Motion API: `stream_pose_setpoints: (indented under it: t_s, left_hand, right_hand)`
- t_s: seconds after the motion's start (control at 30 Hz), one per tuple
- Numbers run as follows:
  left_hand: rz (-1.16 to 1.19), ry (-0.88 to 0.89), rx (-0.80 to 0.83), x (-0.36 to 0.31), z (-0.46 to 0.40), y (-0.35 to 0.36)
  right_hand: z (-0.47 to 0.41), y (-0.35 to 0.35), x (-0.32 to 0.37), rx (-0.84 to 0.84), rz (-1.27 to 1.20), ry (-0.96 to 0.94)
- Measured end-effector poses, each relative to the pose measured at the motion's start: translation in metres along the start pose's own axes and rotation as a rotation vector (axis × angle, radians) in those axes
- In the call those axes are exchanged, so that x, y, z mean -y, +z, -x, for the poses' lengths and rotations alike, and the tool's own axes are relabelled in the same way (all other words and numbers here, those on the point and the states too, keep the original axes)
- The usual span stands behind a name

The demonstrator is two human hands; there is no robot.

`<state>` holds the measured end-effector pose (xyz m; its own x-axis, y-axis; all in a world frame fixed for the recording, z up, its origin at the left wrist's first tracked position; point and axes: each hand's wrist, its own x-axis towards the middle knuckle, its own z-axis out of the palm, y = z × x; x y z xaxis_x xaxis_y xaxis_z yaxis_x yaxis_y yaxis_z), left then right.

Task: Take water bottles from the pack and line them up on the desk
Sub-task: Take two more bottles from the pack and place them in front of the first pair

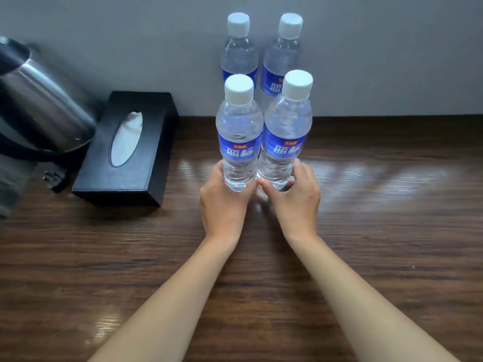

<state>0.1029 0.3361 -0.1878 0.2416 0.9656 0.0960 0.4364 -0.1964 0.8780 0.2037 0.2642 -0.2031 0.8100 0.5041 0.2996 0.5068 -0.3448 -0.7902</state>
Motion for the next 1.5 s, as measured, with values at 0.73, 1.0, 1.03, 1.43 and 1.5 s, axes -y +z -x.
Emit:
stream_pose_setpoints:
  t_s: [0.73, 1.0, 1.03, 1.43, 1.5]
  left_hand:
    - [-0.04, -0.012, 0.007, -0.013, -0.06, 0.026]
    - [-0.042, 0.04, 0.02, -0.017, -0.054, 0.024]
    - [-0.036, 0.049, 0.023, -0.017, -0.053, 0.024]
    - [-0.065, -0.192, 0.189, -0.022, -0.04, 0.008]
    - [-0.056, -0.234, 0.228, -0.027, -0.028, -0.008]
  right_hand:
    - [-0.061, 0.03, -0.001, -0.005, 0.02, -0.008]
    - [-0.059, 0.029, 0.002, 0.021, -0.017, 0.034]
    - [-0.059, 0.028, 0.002, 0.022, -0.018, 0.036]
    - [-0.04, 0.005, 0.009, 0.163, -0.1, 0.358]
    - [-0.026, -0.01, 0.015, 0.188, -0.128, 0.419]
